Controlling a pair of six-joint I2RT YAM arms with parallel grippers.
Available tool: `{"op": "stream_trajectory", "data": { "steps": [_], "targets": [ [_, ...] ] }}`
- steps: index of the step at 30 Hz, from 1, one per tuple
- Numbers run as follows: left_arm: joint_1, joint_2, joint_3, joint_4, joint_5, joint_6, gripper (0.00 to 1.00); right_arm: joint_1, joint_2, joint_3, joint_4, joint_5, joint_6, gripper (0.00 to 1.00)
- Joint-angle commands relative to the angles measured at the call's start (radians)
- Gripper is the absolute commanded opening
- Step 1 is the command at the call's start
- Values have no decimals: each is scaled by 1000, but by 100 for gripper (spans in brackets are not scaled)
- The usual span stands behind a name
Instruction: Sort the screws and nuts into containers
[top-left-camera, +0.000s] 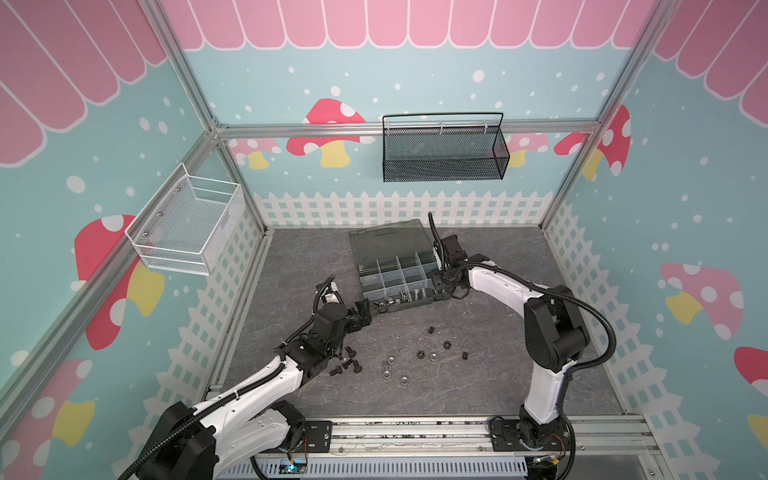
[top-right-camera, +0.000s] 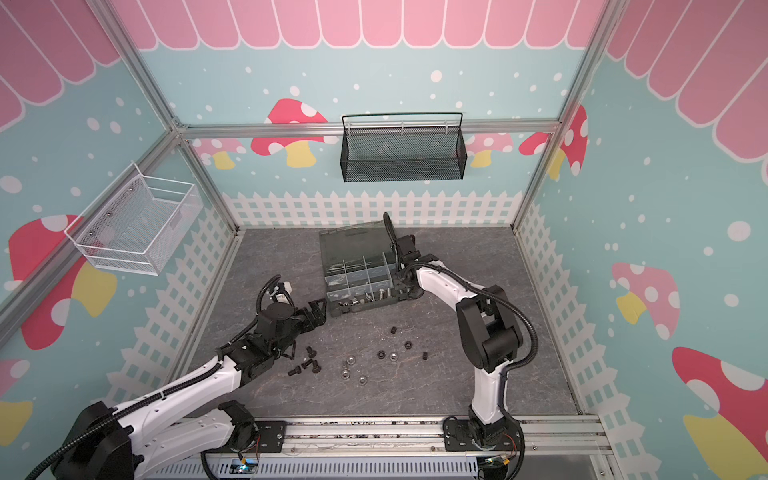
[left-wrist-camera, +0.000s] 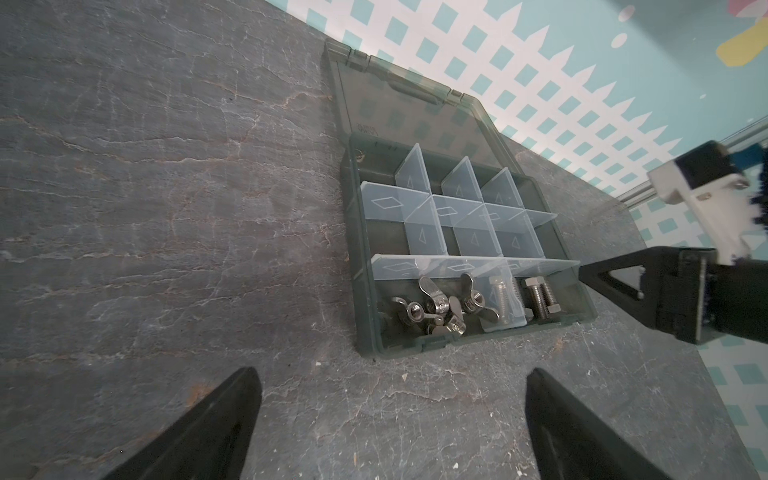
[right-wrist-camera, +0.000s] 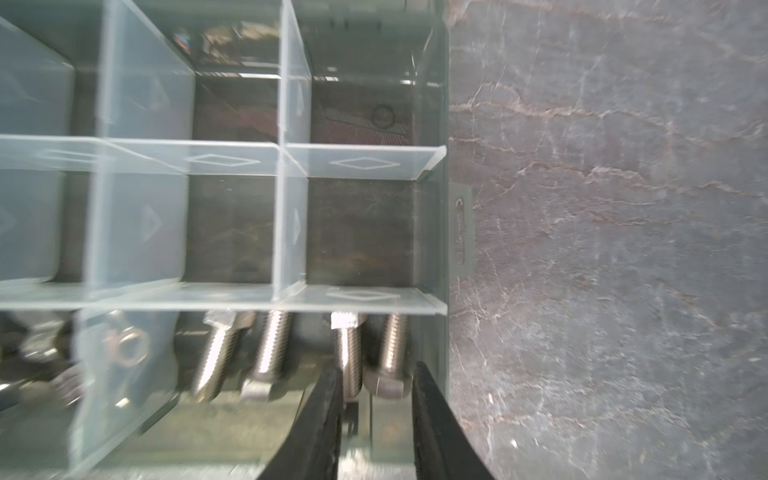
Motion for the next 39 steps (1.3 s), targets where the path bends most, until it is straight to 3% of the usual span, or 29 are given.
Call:
{"op": "stream_trajectory", "data": {
  "steps": [1,9,18,22,27,34,39],
  "targets": [
    [8,-28,8,-45,-37,-16,100,0,-87,-44,-1,-38,41,34],
    [12,-86,-13,-161,-37,-54,100,3,-222,-179,29,-8,107,46],
    [13,-185,-26,-436,8,-156,99,2,-351,-329,122,51,191,76],
    [12,-255,-43,-567,40,-226,100,1,-367,-361,135,86,213,98],
    [-16,-314,-91,-660,85,-349,99,0,-366,-388,155,101,230,98],
    [-188,-312,-120,-679,60,-552,95,2,-345,-391,160,104,248,98],
    [-263,-296,-87,-761,38,-623,91,1,-336,-400,161,101,250,98]
  ]
}}
